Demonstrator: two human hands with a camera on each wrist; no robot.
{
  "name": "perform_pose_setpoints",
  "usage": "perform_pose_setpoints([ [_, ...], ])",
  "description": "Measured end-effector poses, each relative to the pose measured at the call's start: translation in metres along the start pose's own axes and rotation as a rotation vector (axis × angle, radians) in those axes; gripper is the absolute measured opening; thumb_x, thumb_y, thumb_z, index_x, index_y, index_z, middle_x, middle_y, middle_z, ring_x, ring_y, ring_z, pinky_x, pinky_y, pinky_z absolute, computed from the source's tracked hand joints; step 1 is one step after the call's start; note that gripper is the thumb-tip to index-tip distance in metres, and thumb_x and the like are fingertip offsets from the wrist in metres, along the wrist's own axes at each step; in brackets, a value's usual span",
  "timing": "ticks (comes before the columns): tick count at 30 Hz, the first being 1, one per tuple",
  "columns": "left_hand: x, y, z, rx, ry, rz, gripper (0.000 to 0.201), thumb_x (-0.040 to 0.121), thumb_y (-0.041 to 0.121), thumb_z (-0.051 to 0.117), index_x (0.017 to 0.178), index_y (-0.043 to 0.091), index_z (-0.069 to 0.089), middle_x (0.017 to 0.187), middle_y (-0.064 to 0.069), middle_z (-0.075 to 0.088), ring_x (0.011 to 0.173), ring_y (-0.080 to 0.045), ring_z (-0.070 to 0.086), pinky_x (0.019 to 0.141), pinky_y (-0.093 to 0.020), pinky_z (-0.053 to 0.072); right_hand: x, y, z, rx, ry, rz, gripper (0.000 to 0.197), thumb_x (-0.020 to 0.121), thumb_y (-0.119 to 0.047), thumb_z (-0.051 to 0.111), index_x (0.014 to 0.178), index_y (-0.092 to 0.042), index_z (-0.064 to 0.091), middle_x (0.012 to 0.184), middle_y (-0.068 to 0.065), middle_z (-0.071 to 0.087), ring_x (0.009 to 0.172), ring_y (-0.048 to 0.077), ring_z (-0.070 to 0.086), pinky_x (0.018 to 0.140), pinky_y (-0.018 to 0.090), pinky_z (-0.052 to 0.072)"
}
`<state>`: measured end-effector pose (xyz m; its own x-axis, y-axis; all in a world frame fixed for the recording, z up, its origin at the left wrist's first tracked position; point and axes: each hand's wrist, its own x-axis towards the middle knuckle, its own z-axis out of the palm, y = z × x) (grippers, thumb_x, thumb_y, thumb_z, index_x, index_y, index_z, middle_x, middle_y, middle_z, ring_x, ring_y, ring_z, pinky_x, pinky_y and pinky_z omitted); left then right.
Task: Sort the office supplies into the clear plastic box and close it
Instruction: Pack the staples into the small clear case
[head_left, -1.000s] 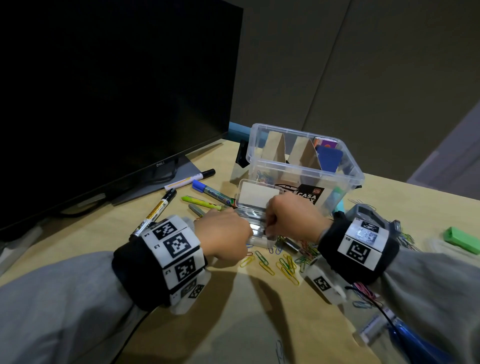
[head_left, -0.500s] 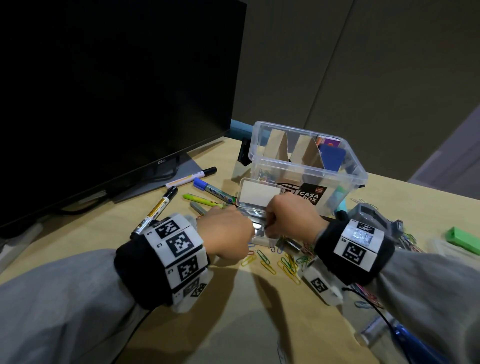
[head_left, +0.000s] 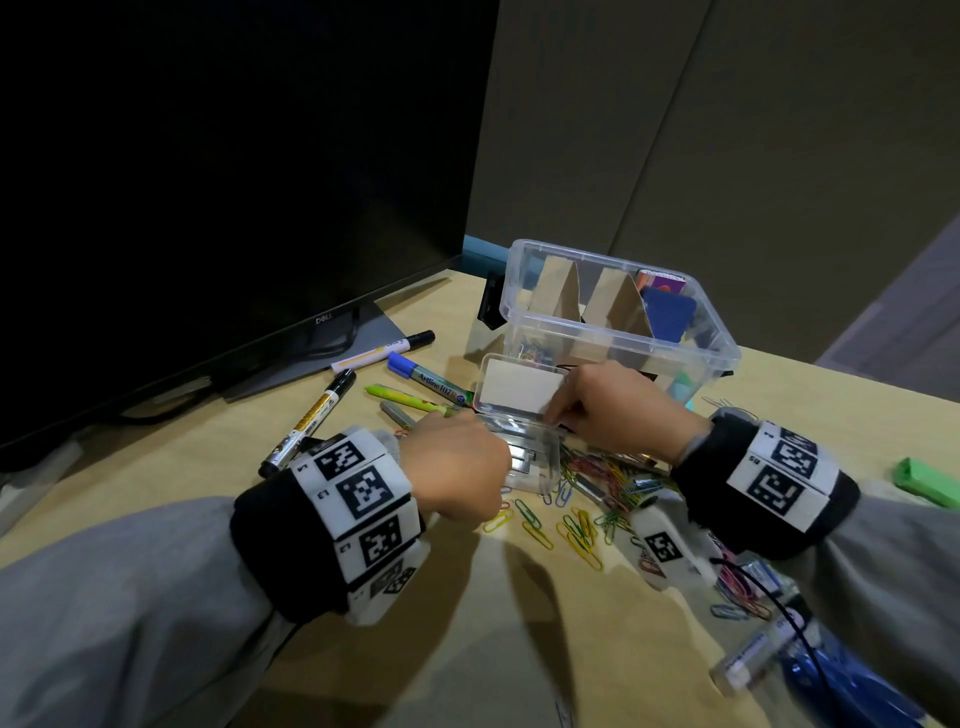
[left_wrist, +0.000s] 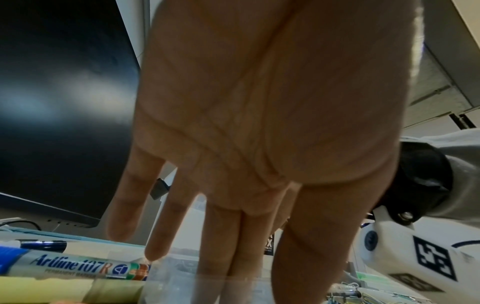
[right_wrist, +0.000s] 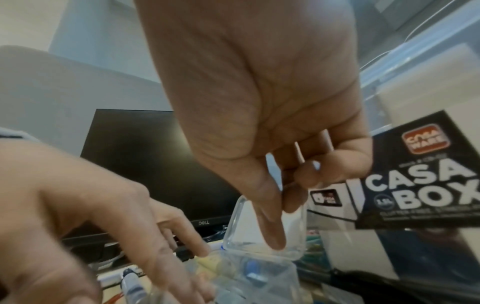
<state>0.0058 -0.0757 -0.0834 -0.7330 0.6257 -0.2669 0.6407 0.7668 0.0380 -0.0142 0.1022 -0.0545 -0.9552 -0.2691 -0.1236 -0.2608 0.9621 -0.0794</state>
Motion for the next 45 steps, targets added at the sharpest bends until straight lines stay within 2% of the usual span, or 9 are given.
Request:
perform_pose_setpoints([
  [9, -0.001, 0.002, -0.001, -0.008, -0.003, -0.007, 0.014, 0.088, 0.018, 0.049, 0.093, 0.015, 0.062, 0.077, 0.003, 0.041, 0.106, -0.025, 0.044, 0.078, -0.037, 0.029, -0.011, -0.009, 0.002, -0.101, -0.129, -0.104, 0.028, 0.093, -0.019, 0.053, 0.109, -0.03, 0.073, 0.095, -0.013, 0.058, 0.091, 0.012, 0.059, 0.079, 0.027, 0.052],
  [15, -0.003, 0.003, -0.003, -0.014, -0.003, -0.008, 0.015, 0.091, 0.02, 0.048, 0.096, 0.015, 0.061, 0.077, 0.003, 0.04, 0.105, -0.024, 0.044, 0.079, -0.037, 0.028, -0.018, -0.016, 0.012, -0.223, -0.207, -0.097, 0.027, 0.096, -0.026, 0.051, 0.115, -0.029, 0.069, 0.114, -0.005, 0.057, 0.101, 0.017, 0.06, 0.083, 0.034, 0.056],
  [18, -0.003, 0.004, -0.004, -0.008, -0.014, -0.012, 0.016, 0.091, 0.02, 0.048, 0.097, 0.015, 0.062, 0.077, 0.002, 0.043, 0.105, -0.024, 0.044, 0.079, -0.037, 0.028, -0.019, -0.016, 0.011, -0.21, -0.201, -0.101, 0.03, 0.096, -0.021, 0.048, 0.116, -0.029, 0.069, 0.108, -0.007, 0.053, 0.1, 0.016, 0.058, 0.081, 0.032, 0.055],
  [22, -0.003, 0.004, -0.005, -0.003, -0.038, -0.01, 0.017, 0.092, 0.02, 0.046, 0.094, 0.014, 0.061, 0.077, 0.002, 0.045, 0.101, -0.024, 0.043, 0.079, -0.038, 0.028, -0.025, -0.01, 0.005, -0.082, -0.09, -0.09, 0.034, 0.093, -0.012, 0.049, 0.111, -0.031, 0.071, 0.097, -0.014, 0.044, 0.095, 0.009, 0.05, 0.083, 0.026, 0.049],
  [27, -0.003, 0.005, -0.007, 0.015, -0.063, -0.022, 0.015, 0.088, 0.015, 0.052, 0.094, 0.013, 0.066, 0.079, 0.001, 0.049, 0.095, -0.022, 0.042, 0.076, -0.038, 0.03, -0.03, 0.017, 0.003, -0.017, 0.137, 0.01, 0.016, 0.088, -0.011, 0.055, 0.09, -0.02, 0.069, 0.09, -0.003, 0.063, 0.082, 0.017, 0.059, 0.075, 0.035, 0.054],
  [30, -0.003, 0.004, -0.01, -0.024, -0.037, -0.037, 0.015, 0.089, 0.017, 0.049, 0.082, 0.011, 0.061, 0.071, 0.0, 0.047, 0.082, -0.02, 0.046, 0.06, -0.031, 0.032, -0.035, 0.028, 0.008, -0.08, -0.016, 0.076, 0.002, 0.087, -0.021, 0.065, 0.088, -0.02, 0.066, 0.085, -0.003, 0.065, 0.081, 0.018, 0.061, 0.075, 0.033, 0.056],
  [35, 0.0, 0.005, -0.01, -0.081, 0.059, -0.086, 0.022, 0.088, 0.017, 0.047, 0.066, 0.014, 0.044, 0.062, -0.001, 0.039, 0.064, -0.02, 0.04, 0.053, -0.028, 0.026, -0.041, 0.026, 0.018, -0.093, -0.215, 0.092, 0.038, 0.079, -0.054, 0.071, 0.091, -0.018, 0.069, 0.086, -0.002, 0.067, 0.079, 0.015, 0.063, 0.074, 0.033, 0.057],
  [40, 0.005, 0.012, -0.015, -0.119, 0.222, -0.091, 0.025, 0.092, 0.028, 0.051, 0.104, 0.017, 0.07, 0.102, -0.003, 0.068, 0.099, -0.024, 0.057, 0.071, -0.033, 0.041, -0.035, 0.021, 0.029, -0.133, -0.189, 0.038, 0.025, 0.081, -0.044, 0.072, 0.082, -0.02, 0.063, 0.081, -0.004, 0.062, 0.072, 0.013, 0.057, 0.066, 0.026, 0.051],
  [45, 0.011, 0.019, -0.024, -0.39, 0.334, -0.05, 0.024, 0.094, 0.03, 0.056, 0.111, 0.02, 0.07, 0.107, 0.004, 0.068, 0.095, -0.014, 0.061, 0.078, -0.029, 0.05, -0.034, 0.029, 0.021, -0.094, -0.126, 0.034, 0.021, 0.081, -0.04, 0.072, 0.081, -0.021, 0.063, 0.077, -0.006, 0.06, 0.07, 0.012, 0.057, 0.065, 0.029, 0.054],
])
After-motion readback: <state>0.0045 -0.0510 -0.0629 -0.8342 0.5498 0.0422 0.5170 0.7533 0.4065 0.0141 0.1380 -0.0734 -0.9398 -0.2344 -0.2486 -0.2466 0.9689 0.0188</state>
